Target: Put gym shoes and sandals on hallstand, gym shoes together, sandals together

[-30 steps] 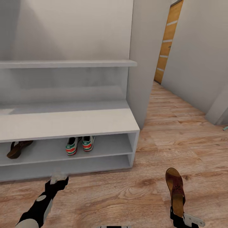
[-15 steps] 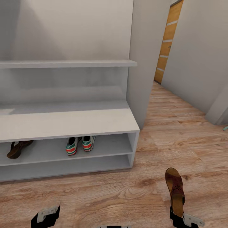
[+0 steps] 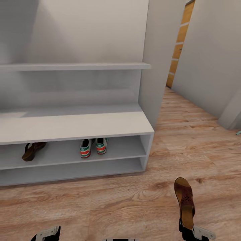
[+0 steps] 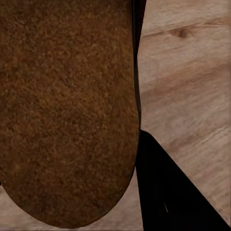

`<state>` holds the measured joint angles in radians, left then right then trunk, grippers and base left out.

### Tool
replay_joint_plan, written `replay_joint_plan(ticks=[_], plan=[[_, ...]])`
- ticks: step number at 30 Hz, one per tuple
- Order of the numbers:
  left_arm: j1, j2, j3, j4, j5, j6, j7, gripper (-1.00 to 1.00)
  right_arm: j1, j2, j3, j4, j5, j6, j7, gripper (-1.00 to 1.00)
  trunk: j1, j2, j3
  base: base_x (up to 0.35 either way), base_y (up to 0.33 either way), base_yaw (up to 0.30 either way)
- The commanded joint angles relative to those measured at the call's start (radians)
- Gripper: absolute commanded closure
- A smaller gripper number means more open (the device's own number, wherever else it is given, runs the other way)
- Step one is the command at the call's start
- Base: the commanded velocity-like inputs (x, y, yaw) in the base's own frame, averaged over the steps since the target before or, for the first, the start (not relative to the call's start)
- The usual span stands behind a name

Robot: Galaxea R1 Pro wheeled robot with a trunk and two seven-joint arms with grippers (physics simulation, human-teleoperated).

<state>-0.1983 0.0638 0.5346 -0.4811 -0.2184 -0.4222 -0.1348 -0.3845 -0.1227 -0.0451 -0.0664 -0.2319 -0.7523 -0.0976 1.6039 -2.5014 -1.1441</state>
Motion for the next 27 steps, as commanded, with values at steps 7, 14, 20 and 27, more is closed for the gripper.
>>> replay_joint_plan(ticks=[7, 14, 20, 27], plan=[[-0.001, -0.001, 0.008, 0.005, -0.009, -0.004, -0.006, -1.0, 0.0, 0.001, -0.004, 0.0, 0.0, -0.002, 0.001, 1.0, -0.001, 0.0, -0.001, -0.233, 0.242, 0.0], [-0.001, -0.001, 0.008, 0.01, -0.009, -0.004, -0.008, -1.0, 0.0, 0.002, -0.004, 0.0, 0.0, -0.002, 0.001, 1.0, -0.001, 0.0, -0.001, -0.234, 0.241, 0.0], [-0.001, -0.001, 0.008, 0.012, -0.009, -0.004, -0.008, -1.0, 0.0, 0.002, -0.004, 0.0, 0.001, -0.002, 0.001, 1.0, -0.001, 0.0, 0.001, -0.225, 0.244, 0.142], [-0.001, -0.001, 0.008, 0.012, -0.009, -0.004, -0.009, -1.0, 0.0, 0.002, -0.004, 0.001, 0.001, -0.003, 0.002, 1.0, -0.001, 0.0, 0.003, -0.153, 0.277, 0.088]])
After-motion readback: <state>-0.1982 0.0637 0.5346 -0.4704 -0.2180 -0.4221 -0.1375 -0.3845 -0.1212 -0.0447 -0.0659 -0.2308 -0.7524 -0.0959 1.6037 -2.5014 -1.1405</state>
